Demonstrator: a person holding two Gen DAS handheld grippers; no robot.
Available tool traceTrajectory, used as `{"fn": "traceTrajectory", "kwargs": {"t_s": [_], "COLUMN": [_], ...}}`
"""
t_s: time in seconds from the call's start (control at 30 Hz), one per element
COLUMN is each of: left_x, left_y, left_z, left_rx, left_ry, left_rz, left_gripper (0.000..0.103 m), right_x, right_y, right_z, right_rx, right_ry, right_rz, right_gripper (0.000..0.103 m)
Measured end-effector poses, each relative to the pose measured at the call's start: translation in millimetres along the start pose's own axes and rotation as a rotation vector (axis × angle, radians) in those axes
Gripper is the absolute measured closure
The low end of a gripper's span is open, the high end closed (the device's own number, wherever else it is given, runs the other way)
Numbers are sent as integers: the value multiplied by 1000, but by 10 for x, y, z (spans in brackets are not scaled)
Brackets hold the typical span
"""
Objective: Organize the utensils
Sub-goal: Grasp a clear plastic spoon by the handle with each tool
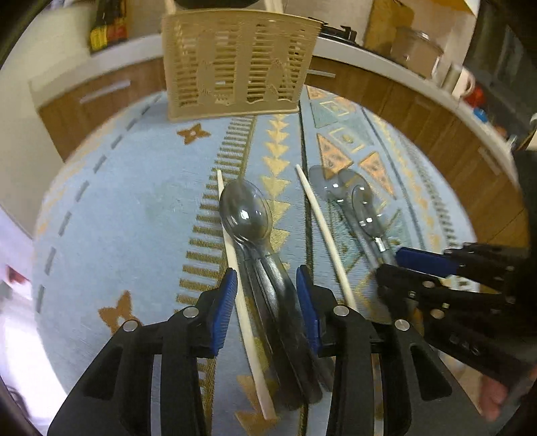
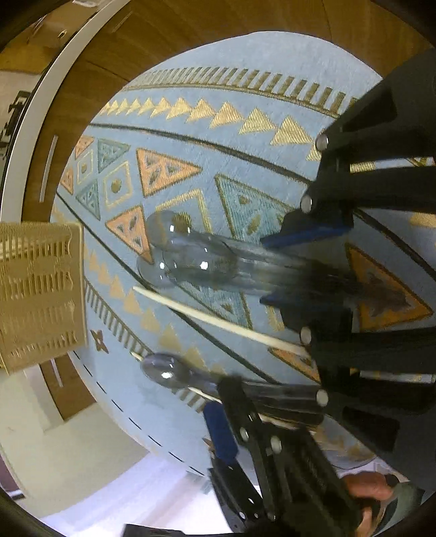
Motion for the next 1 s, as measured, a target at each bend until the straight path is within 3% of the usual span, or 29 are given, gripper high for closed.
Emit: {"fn": "traceTrajectory", "kwargs": {"t_s": [0.03, 0.07, 0.13, 0.23, 0.3, 0.37, 0.43, 0.5, 0.87, 1.0], "left_x": [0, -2, 35, 92, 142, 155, 175, 185, 139, 174], "left_y": [-23, -28, -17, 72, 177, 269, 360, 461, 927, 1119], "left_z": [-12, -16, -38, -67, -80, -95, -95, -85, -34, -20], "left_rx": [-17, -30, -16, 62, 152, 215, 257, 298, 363, 334], "left_ry": [-5, -11, -24, -32, -35, -24, -26, -21, 14, -11], "left_rz": [-16, -35, -26, 64, 194, 276, 315, 352, 315, 183], "left_gripper": [73, 86, 93, 98, 99, 99, 99, 99, 97, 94], "right_x": [19, 26, 75, 101, 116, 172, 217, 205, 72, 84], "right_y": [15, 13, -35, -125, -175, -202, -249, -313, -608, -641], "right_z": [-9, -15, -27, -58, -89, -132, -178, -210, -237, -250], "right_rx": [11, 14, 2, -21, -43, -70, -92, -99, -155, -137], "right_ry": [-2, -5, -25, -34, -42, -59, -74, -77, -51, -59], "right_rz": [5, 6, 24, 21, 1, -52, -80, -55, -70, -32], "right_gripper": [86, 93, 94, 94, 94, 94, 94, 94, 94, 94]}}
Point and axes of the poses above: each gripper's, at about its wrist camera, not at the fingertips, and x roughly against the way its jaws point, y to its left, z to its underside, the point moved 6 cm from there along -x, roughly the way its jaws point, and after that the axes turned 3 degrees about -y, right-handed, at the moved point
